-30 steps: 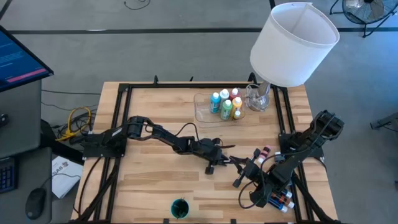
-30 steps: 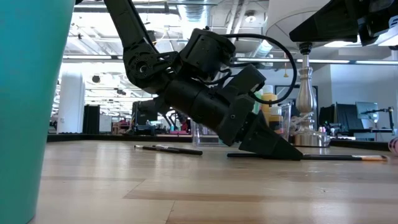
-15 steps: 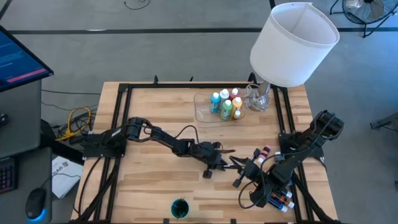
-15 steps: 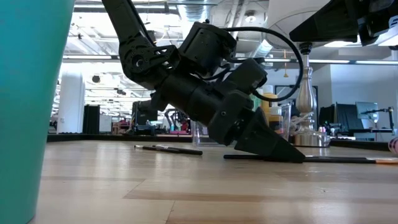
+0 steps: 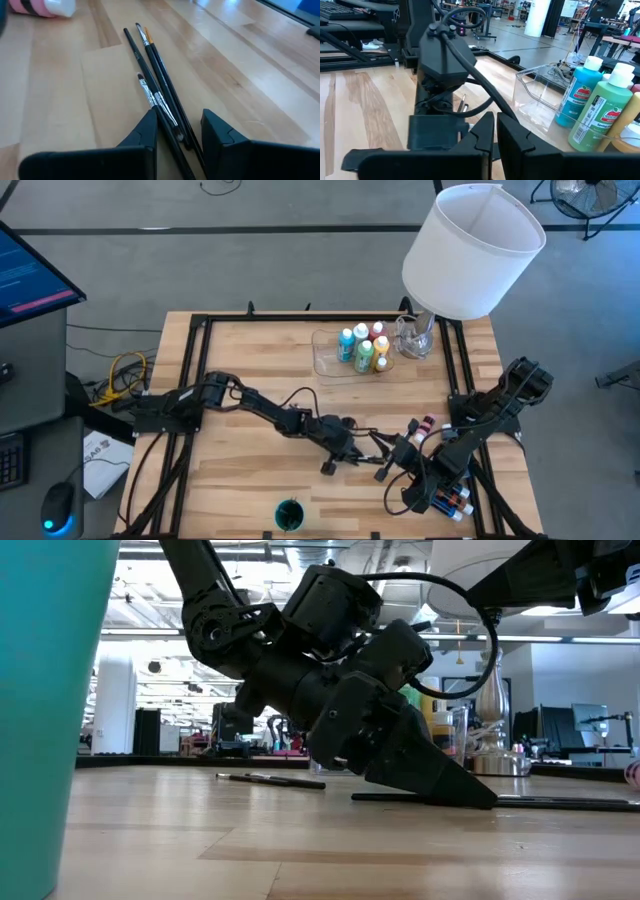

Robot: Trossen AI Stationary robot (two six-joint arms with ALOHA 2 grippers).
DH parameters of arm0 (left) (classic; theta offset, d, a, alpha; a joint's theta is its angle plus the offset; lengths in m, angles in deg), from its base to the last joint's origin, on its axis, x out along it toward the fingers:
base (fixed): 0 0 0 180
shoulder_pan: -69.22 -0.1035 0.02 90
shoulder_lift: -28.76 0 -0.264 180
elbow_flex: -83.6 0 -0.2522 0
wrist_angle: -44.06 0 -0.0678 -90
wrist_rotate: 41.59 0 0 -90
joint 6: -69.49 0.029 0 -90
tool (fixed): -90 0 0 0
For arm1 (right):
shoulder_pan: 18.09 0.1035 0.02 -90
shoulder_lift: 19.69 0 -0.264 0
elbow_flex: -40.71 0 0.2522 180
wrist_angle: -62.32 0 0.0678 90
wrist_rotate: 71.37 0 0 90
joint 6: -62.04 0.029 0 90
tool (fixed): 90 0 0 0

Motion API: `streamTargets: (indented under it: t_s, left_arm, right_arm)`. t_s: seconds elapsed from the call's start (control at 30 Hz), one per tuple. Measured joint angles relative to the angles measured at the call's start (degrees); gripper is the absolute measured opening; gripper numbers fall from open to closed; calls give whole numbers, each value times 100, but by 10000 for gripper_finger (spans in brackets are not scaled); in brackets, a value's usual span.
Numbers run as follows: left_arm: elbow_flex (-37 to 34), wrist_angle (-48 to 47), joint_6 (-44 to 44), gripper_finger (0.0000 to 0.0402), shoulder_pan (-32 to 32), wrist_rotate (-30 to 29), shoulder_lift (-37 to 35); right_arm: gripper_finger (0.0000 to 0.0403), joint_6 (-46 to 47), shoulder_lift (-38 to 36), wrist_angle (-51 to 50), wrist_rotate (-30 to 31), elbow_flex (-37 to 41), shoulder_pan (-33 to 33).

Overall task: Pick & Place Paint Supplies
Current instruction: Adjust the silver paintbrushes on the table, then put the silver paintbrush into the green cup

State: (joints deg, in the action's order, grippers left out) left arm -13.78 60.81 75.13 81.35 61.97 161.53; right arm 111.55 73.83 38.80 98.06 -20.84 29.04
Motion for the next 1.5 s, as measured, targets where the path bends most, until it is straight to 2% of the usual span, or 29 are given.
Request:
streamTargets:
  t_s: [0.3,0.43,0.57,0.87,1.03,1.2,1.5]
  left_arm:
    - [-61,18,-29,53,158,-15,-4]
    - [-65,17,-58,56,178,-199,-4]
    - [-72,30,-138,76,207,-594,-9]
    - [-192,16,-223,140,202,-881,-321]
    - [-792,-332,-86,167,119,-1370,-1071]
    - [-1749,-287,-9,191,-88,-1922,-2323]
    - [-3028,182,-256,211,-173,-1933,-4441]
  right_arm:
    - [14,7,-1,0,0,0,1]
    - [14,7,-1,0,0,0,1]
    - [14,7,-1,0,0,0,1]
    - [14,7,-1,-2,0,0,9]
    - [14,7,-1,-6,-2,0,41]
    - [14,7,-1,-2,-5,0,49]
    - [14,7,-1,109,-18,0,24]
